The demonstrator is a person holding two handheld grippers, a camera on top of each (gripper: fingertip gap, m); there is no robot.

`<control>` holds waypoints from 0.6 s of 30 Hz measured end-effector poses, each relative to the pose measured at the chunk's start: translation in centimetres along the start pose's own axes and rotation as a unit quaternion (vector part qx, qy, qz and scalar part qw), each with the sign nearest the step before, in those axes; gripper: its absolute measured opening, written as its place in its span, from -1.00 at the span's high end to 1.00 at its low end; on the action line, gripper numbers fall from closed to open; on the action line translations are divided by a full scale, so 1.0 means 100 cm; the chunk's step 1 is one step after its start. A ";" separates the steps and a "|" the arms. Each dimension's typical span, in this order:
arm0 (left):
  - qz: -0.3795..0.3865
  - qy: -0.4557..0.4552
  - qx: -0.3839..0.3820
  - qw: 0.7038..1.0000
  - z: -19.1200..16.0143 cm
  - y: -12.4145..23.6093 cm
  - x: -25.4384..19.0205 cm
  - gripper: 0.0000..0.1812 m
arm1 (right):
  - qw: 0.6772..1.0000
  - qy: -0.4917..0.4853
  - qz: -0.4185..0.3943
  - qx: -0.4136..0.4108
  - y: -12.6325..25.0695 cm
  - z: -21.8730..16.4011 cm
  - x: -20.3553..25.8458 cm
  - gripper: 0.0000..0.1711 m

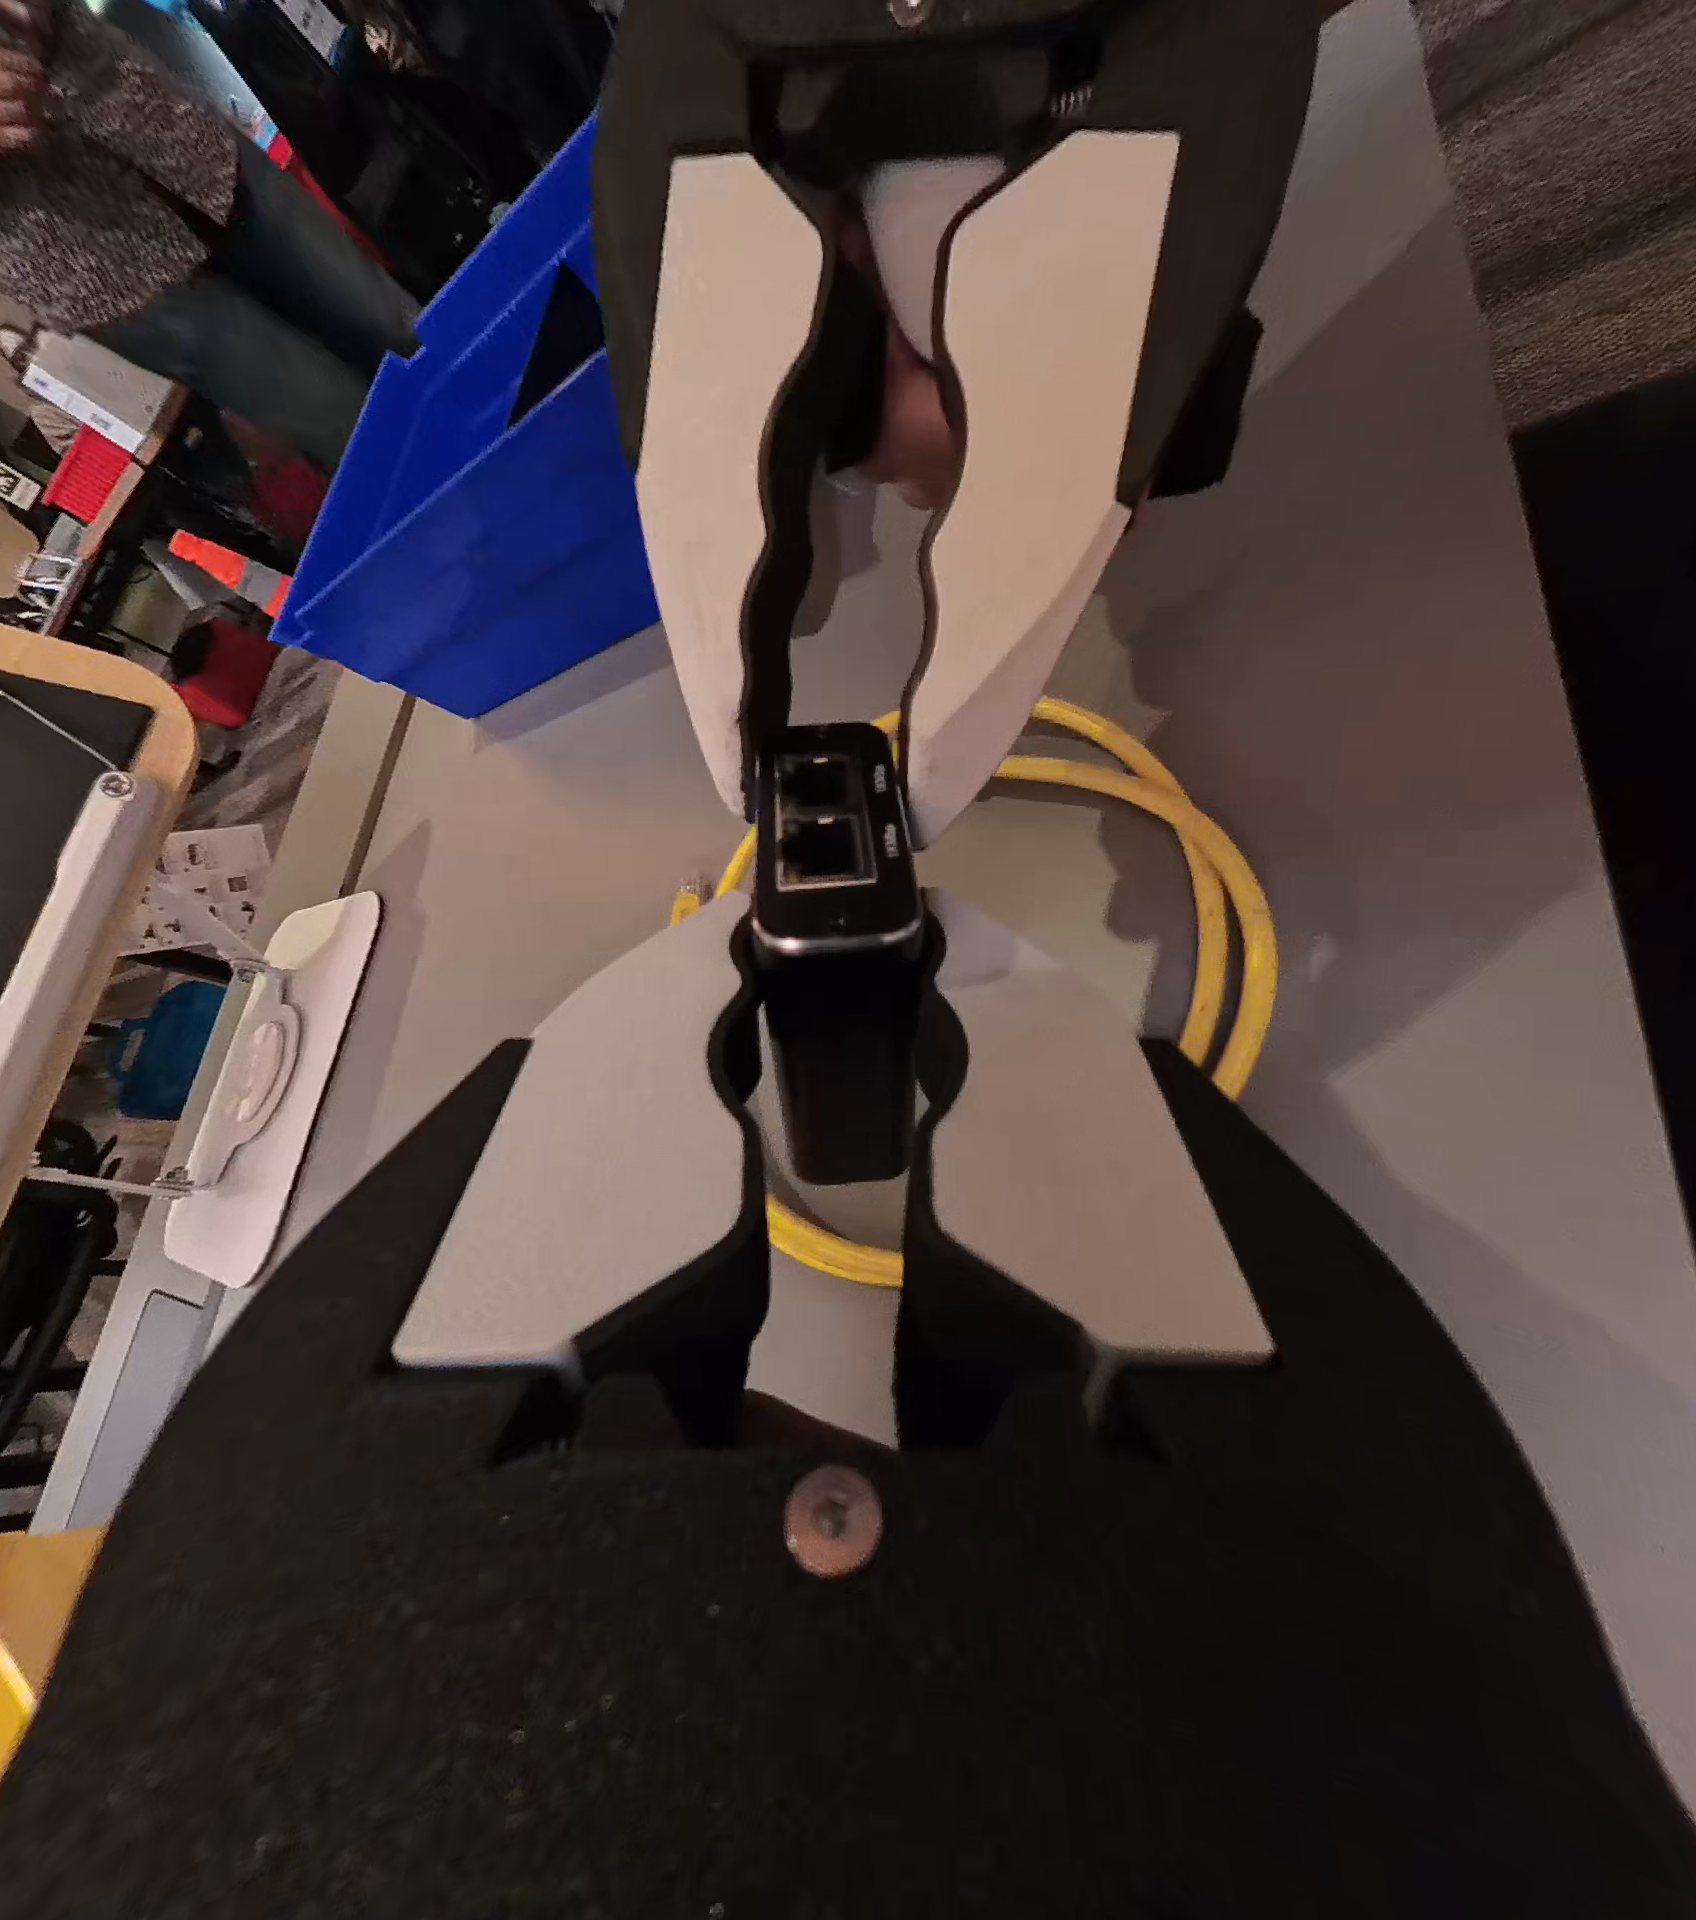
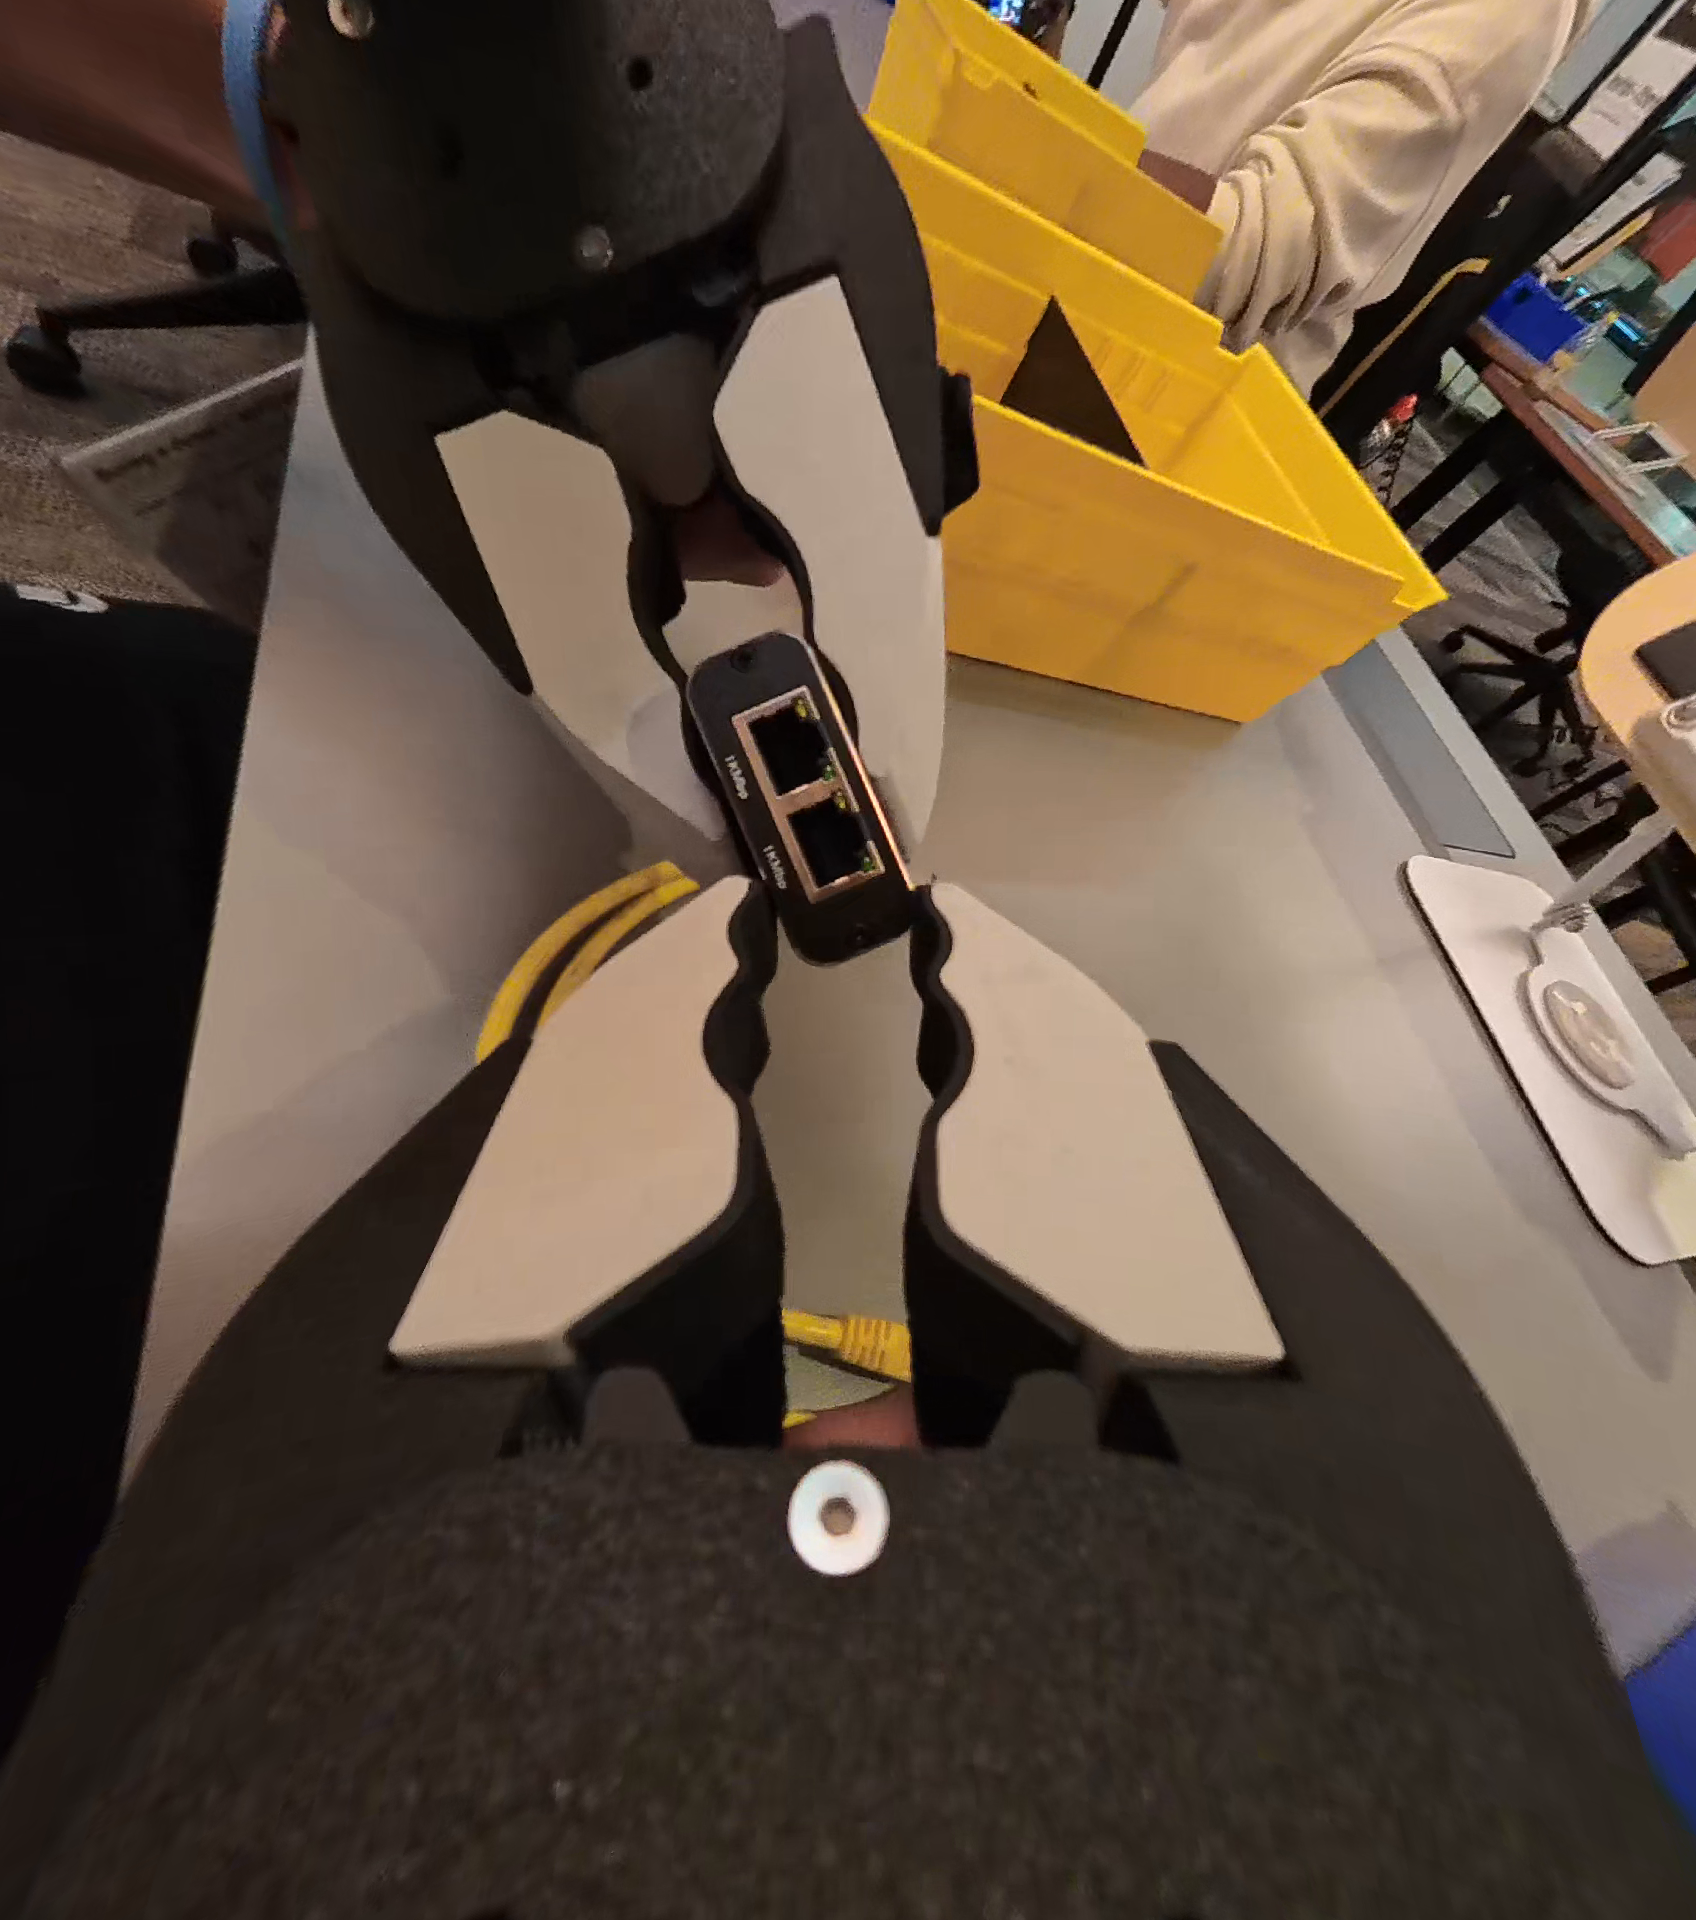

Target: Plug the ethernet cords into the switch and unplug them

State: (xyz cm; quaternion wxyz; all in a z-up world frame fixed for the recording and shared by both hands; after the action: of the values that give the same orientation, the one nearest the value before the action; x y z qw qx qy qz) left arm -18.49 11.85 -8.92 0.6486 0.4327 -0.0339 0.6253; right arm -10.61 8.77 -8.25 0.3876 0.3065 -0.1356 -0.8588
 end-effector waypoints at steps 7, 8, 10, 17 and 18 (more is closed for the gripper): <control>-0.018 -0.004 -0.010 1.000 0.006 0.000 -0.006 0.71 | 0.997 -0.050 0.060 -0.014 0.001 -0.003 0.003 0.70; -0.018 0.000 -0.011 1.000 0.006 -0.001 -0.006 0.72 | 0.997 -0.053 0.060 -0.015 0.001 -0.004 0.003 0.70; -0.013 0.018 -0.004 1.000 0.005 -0.004 -0.004 0.73 | 0.997 -0.054 0.051 -0.008 0.001 -0.006 0.002 0.70; 0.165 0.065 0.064 0.982 -0.021 -0.017 0.070 0.73 | 0.966 -0.244 -0.032 0.077 0.007 -0.036 -0.045 0.52; 0.189 0.076 0.076 0.976 -0.027 -0.017 0.079 0.73 | 0.957 -0.274 -0.033 0.094 0.009 -0.042 -0.047 0.49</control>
State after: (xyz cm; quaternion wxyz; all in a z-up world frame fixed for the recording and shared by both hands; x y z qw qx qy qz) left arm -16.68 19.86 -6.87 0.4845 0.4180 -0.0182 0.7682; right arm -5.02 11.69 -9.06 0.2763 0.0990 -0.3069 -0.9054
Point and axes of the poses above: each gripper's, where its closed fingertips meet, y back along the fingers, z out of its top, x = y × z across the jaws, the point moved 5 cm from there along y, back along the fingers, and after that the axes turned 6 degrees about x, right-handed, at the moved point
